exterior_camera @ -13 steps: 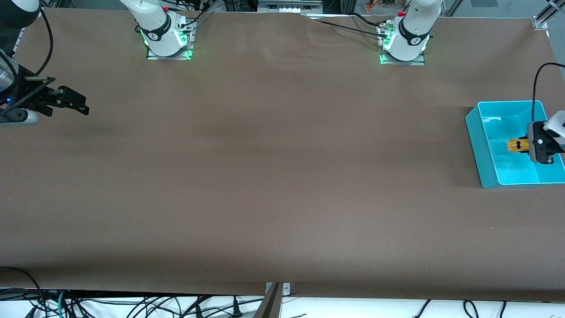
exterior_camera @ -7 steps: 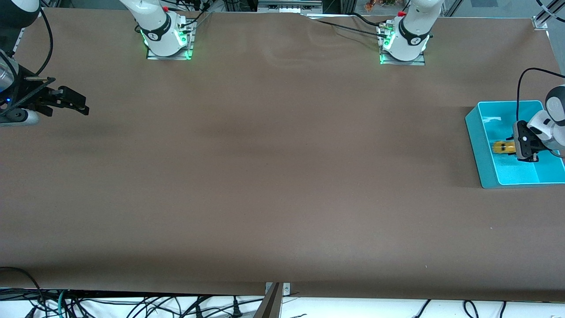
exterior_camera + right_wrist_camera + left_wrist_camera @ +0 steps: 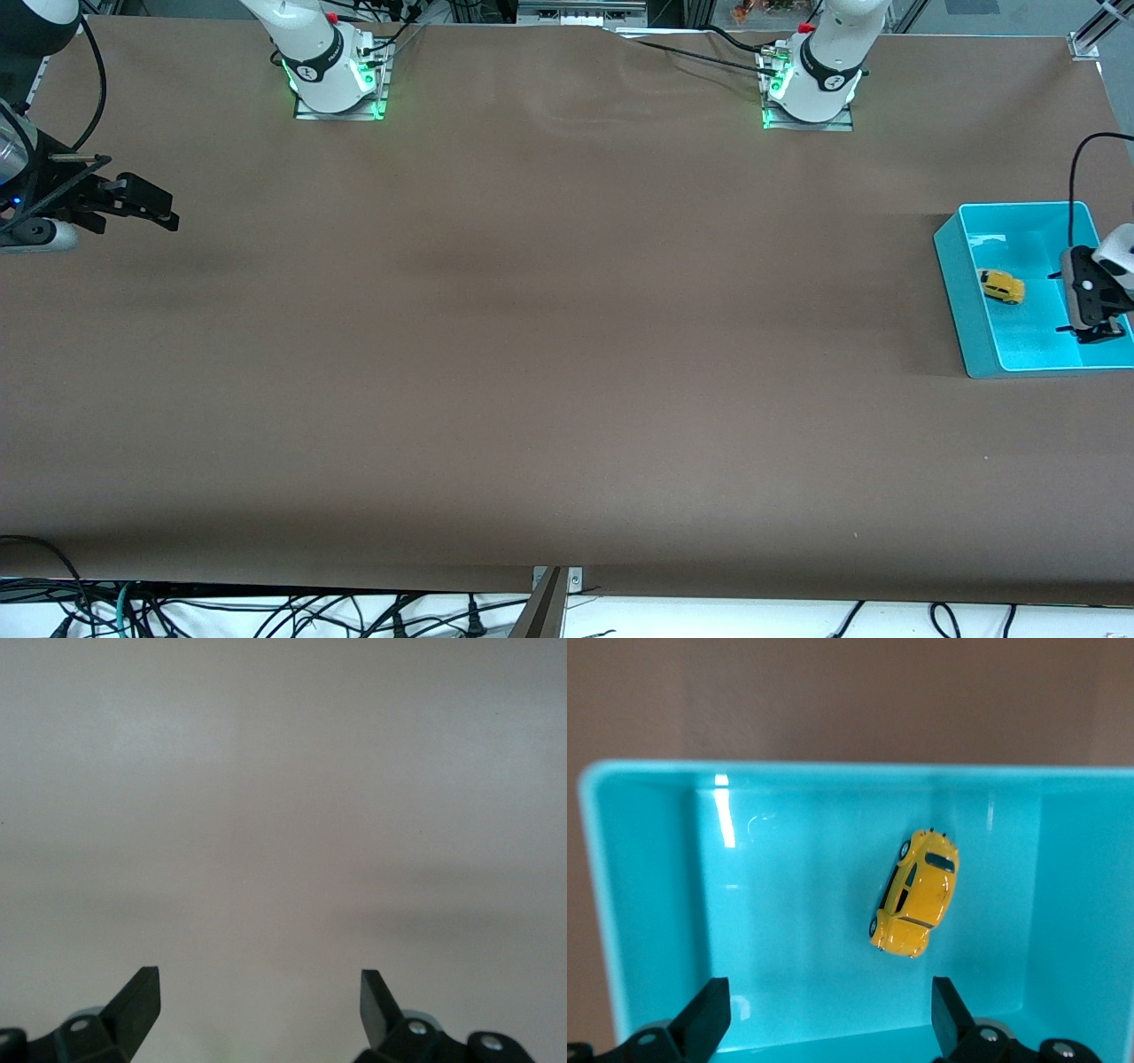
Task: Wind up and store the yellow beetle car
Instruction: 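Open the left gripper to drop the car into the tray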
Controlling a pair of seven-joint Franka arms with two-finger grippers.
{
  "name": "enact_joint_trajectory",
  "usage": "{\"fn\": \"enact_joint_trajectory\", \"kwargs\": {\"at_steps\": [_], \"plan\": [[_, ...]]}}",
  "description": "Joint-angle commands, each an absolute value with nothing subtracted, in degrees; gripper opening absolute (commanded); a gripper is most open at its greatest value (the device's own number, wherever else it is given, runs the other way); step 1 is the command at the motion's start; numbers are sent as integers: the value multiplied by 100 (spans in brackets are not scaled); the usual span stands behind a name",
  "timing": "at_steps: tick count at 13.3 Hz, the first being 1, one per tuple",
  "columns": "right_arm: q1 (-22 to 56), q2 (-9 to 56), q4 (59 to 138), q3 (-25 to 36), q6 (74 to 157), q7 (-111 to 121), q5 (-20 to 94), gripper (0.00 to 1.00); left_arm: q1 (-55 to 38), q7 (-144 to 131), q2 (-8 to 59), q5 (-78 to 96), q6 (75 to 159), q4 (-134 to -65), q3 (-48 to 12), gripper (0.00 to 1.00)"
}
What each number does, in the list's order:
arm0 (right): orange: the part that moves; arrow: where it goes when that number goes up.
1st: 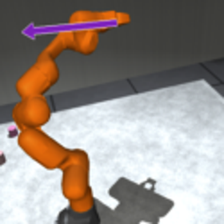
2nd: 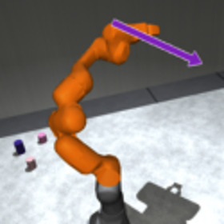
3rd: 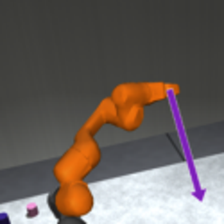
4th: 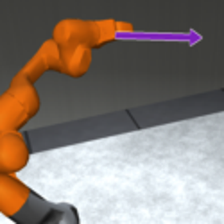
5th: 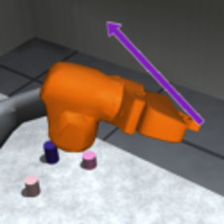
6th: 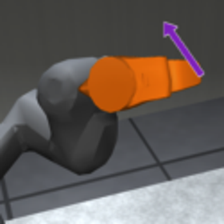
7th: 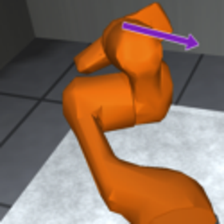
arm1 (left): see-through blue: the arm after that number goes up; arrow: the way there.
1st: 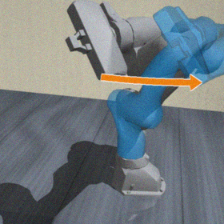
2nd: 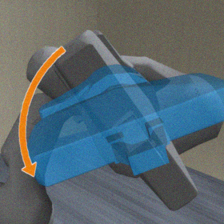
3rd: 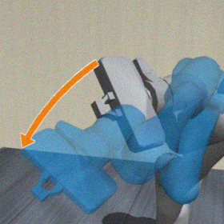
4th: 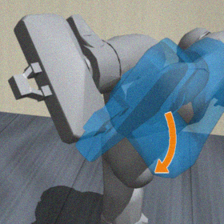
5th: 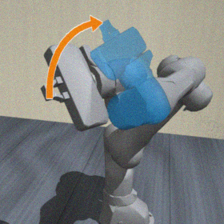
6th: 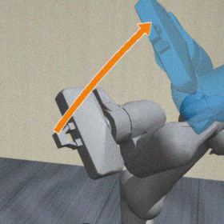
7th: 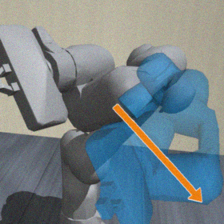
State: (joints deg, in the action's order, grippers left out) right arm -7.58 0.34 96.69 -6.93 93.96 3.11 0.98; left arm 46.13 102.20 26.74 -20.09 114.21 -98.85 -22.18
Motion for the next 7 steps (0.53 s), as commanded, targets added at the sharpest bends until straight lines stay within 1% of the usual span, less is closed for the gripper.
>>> {"fn": "enact_joint_trajectory", "kwargs": {"at_steps": [1, 3, 5, 7], "plan": [[-756, 62, 9571, -677, 9325, 272, 132, 100, 4509, 9443, 2637, -2065, 10077, -8968, -2731, 100], [-756, 62, 9571, -677, 9325, 272, 132, 100, 4439, 8749, 2637, -2057, 9372, -8510, -3136, 100], [-756, 62, 9571, -685, 9334, 272, 132, 100, 4438, 7897, 2637, -1900, 8879, -8141, -3549, 100], [-756, 62, 9563, -677, 9334, 272, 132, 100, 4438, 7070, 2637, -1592, 8396, -7937, -3839, 100]]}}
